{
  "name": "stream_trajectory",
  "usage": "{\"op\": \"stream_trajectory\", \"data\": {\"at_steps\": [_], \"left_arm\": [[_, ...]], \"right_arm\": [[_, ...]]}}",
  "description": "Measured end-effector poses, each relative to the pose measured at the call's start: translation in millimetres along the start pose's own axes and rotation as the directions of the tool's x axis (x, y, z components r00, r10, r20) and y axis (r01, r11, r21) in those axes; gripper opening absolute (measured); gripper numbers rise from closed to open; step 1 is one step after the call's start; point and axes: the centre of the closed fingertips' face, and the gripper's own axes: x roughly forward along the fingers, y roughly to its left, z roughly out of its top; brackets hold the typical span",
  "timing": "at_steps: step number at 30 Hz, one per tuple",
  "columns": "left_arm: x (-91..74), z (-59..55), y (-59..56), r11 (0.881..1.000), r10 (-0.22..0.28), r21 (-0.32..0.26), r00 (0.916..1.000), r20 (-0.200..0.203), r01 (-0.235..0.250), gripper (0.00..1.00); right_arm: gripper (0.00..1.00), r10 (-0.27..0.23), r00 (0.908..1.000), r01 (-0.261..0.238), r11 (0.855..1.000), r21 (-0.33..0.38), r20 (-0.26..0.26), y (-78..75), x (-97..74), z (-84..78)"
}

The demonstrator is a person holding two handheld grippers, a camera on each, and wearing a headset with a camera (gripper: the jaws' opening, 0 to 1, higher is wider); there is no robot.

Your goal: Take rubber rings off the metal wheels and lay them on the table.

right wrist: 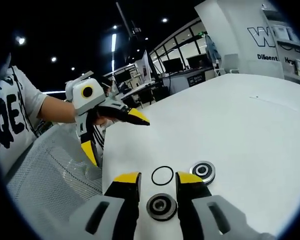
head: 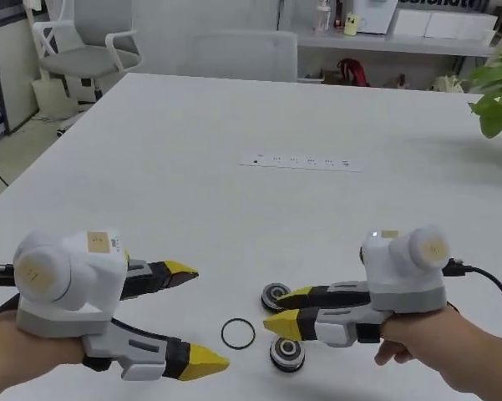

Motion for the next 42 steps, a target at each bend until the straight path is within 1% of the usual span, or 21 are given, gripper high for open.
{"op": "stream_trajectory", "data": {"at_steps": [8,12,13,15,18,24,29,36,42], "left_arm": [[10.3,1.4,0.2,1.000,-0.010,0.002,0.9999,0.005,0.010,0.74],[14.9,3.1,1.2,1.000,-0.011,0.007,0.9999,0.010,0.011,0.74],[15.7,3.6,1.9,1.000,-0.008,0.009,0.9999,0.012,0.008,0.74],[17.7,4.9,3.4,1.000,-0.001,0.021,0.9998,0.020,0.001,0.73],[21.1,4.0,2.1,1.000,-0.008,0.017,0.9999,0.015,0.008,0.72],[28.9,-1.1,-2.7,0.999,-0.031,0.013,0.9995,-0.003,0.031,0.71],[35.1,-0.5,-4.8,0.999,-0.039,0.017,0.9992,-0.005,0.039,0.70],[43.8,0.3,-8.9,0.998,-0.058,0.034,0.9982,-0.015,0.058,0.68],[47.7,0.2,-11.3,0.997,-0.071,0.040,0.9972,-0.022,0.072,0.67]], "right_arm": [[0.27,-0.007,0.9999,0.007,1.000,0.010,0.012,-1.6,-12.9,-6.9],[0.29,-0.019,0.9997,0.019,1.000,-0.002,0.014,-2.6,-18.1,-12.6],[0.30,-0.024,0.9995,0.024,1.000,-0.014,0.022,-3.8,-19.2,-12.5],[0.33,-0.026,0.9989,0.026,1.000,-0.011,0.038,-4.6,-22.2,-12.1],[0.33,-0.032,0.9986,0.032,0.999,-0.016,0.042,-5.8,-25.6,-13.8],[0.33,-0.037,0.9989,0.038,0.999,-0.026,0.028,-7.0,-29.7,-22.8],[0.34,-0.039,0.9992,0.039,0.999,-0.036,0.013,-9.9,-30.6,-29.4],[0.33,-0.030,0.9995,0.030,0.998,-0.054,-0.011,-8.9,-29.7,-40.3],[0.34,-0.023,0.9994,0.022,0.998,-0.062,-0.027,-7.1,-28.6,-45.2]]}}
